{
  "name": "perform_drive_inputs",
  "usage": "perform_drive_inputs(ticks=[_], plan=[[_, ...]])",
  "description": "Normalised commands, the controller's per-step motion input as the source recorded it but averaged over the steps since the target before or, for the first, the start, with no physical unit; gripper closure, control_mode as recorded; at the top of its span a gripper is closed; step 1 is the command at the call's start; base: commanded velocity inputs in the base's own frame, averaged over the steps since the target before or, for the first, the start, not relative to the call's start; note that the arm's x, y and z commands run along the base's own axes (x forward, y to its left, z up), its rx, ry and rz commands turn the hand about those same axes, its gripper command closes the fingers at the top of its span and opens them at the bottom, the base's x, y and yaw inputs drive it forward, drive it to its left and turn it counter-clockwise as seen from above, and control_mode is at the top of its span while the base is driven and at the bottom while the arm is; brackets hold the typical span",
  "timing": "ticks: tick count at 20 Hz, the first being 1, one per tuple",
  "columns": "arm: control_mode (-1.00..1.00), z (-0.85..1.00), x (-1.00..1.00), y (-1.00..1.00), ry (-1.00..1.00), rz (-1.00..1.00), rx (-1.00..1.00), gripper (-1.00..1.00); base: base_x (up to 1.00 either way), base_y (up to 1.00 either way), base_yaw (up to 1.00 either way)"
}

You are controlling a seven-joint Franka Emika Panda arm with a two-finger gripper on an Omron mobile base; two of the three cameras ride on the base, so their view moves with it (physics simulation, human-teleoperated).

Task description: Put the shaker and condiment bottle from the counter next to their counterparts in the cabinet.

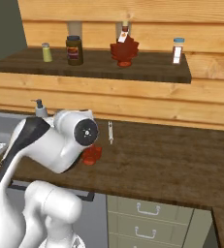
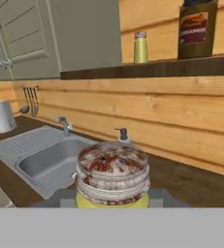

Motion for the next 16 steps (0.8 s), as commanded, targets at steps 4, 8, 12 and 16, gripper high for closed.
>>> perform_drive_inputs(ticks=[4, 8, 12, 16], plan=[[-1.0, 1.0, 0.0, 0.74, 0.0, -0.15, -0.23, 1.0, 0.0, 0.0, 0.0], [-1.0, 1.0, 0.0, 0.76, 0.0, -0.17, -0.29, 1.0, 0.0, 0.0, 0.0], [-1.0, 1.0, 0.0, 0.6, 0.0, -0.19, -0.28, 1.0, 0.0, 0.0, 0.0], [-1.0, 0.58, 0.0, -0.01, -0.01, -0.13, 0.01, 1.0, 0.0, 0.0, 0.0]])
